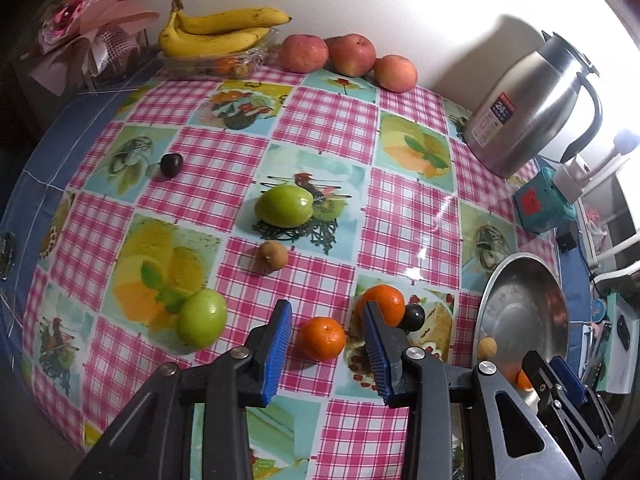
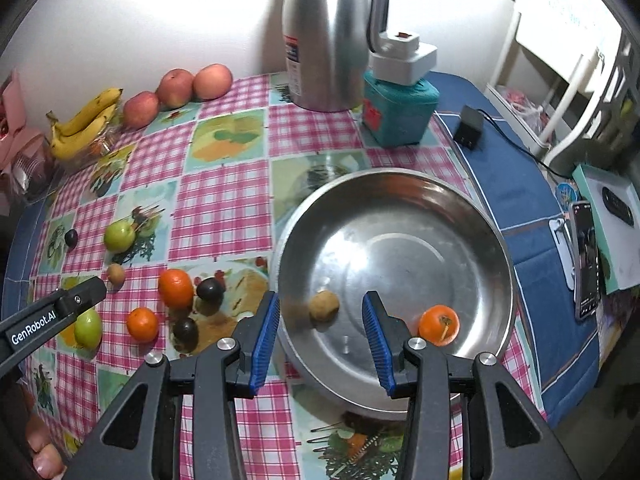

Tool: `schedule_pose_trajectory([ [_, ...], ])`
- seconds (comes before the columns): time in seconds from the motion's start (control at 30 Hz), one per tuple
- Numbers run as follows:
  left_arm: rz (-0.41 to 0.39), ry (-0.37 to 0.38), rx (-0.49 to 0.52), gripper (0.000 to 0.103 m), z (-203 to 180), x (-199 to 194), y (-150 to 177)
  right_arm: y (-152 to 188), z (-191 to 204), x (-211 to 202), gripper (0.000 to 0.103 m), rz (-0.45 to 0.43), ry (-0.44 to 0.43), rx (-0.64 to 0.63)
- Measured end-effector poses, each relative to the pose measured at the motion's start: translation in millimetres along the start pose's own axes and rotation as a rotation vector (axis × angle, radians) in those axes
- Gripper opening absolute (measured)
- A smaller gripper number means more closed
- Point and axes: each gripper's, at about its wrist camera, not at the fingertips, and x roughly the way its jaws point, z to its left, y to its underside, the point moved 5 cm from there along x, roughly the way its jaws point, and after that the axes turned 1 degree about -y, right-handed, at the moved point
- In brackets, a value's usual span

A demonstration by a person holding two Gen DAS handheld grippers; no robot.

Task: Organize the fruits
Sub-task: 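Withdraw both grippers from the steel bowl back toward the fruit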

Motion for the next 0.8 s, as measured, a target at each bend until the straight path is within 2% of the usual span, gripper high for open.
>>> schedule_pose_trajectory([
  [0.07,0.003,-0.002,-0.006,0.043,2.5,0.5,-0.4,0.0,2.8,0.0,0.044,0.0,-0.002,-0.008],
  [0.17,0.016,-0.017,-0.011,0.063,5.7,4.9,-0.1,1.6,6.7,1.8,0.044,0.007,-0.007,-0.016],
  [0.2,0.019,-0.026,-0.009,0.065,6.3,6.3,0.2,2.3,7.9,3.7,0.044,0.012,-0.012,-0.019],
  [0.27,0.023,-0.036,-0.004,0.068,7.2,8.6,0.8,3.3,9.1,7.1,0.056,0.023,-0.016,-0.018],
  [0.3,0.025,-0.04,-0.005,0.072,7.9,10.0,1.1,4.1,9.7,9.0,0.058,0.028,-0.017,-0.019],
  [0.43,0.035,-0.056,-0.011,0.077,13.0,15.5,2.4,5.7,12.0,14.0,0.058,0.04,-0.019,-0.026],
  [0.5,0.036,-0.066,-0.014,0.082,15.1,17.0,2.9,6.2,12.8,16.5,0.059,0.047,-0.02,-0.027],
  [0.63,0.034,-0.081,-0.011,0.092,17.0,19.9,3.8,7.3,12.5,21.1,0.067,0.059,-0.02,-0.025],
  [0.7,0.033,-0.087,-0.007,0.101,17.3,21.4,4.2,7.9,12.3,23.0,0.07,0.063,-0.016,-0.028],
  [0.8,0.029,-0.1,-0.001,0.103,17.8,22.3,4.1,8.3,11.3,24.9,0.078,0.06,-0.011,-0.028],
])
